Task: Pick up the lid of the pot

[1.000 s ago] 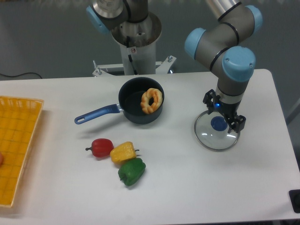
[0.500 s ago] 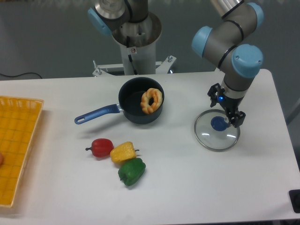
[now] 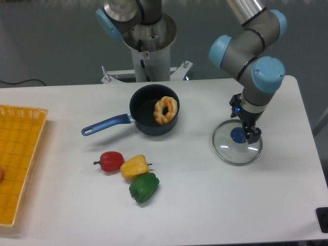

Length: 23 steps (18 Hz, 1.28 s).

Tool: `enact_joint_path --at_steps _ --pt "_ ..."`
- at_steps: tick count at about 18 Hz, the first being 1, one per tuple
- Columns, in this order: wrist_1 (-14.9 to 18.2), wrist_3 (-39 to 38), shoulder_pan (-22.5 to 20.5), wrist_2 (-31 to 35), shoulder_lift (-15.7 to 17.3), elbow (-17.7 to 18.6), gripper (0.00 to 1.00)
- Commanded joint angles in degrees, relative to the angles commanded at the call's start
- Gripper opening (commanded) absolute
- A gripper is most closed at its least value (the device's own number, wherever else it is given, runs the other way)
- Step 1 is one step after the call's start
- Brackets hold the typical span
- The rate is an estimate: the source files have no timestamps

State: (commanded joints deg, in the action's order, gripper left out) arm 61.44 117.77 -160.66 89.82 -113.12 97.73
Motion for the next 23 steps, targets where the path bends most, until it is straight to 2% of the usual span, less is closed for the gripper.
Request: enact_joint_path --at_steps 4,8,17,23 --pt "-0.52 0.09 0.09 0.09 -0.35 0.35 1.0" --pt "-5.27 0.0 0.0 0.09 -1.23 2.02 1.0" --pt "-6.15 -0.09 -0.17 0.26 -2.11 1.93 1.0" --pt "-7.99 -0.62 -0.26 0.26 -2.99 2.2 1.0"
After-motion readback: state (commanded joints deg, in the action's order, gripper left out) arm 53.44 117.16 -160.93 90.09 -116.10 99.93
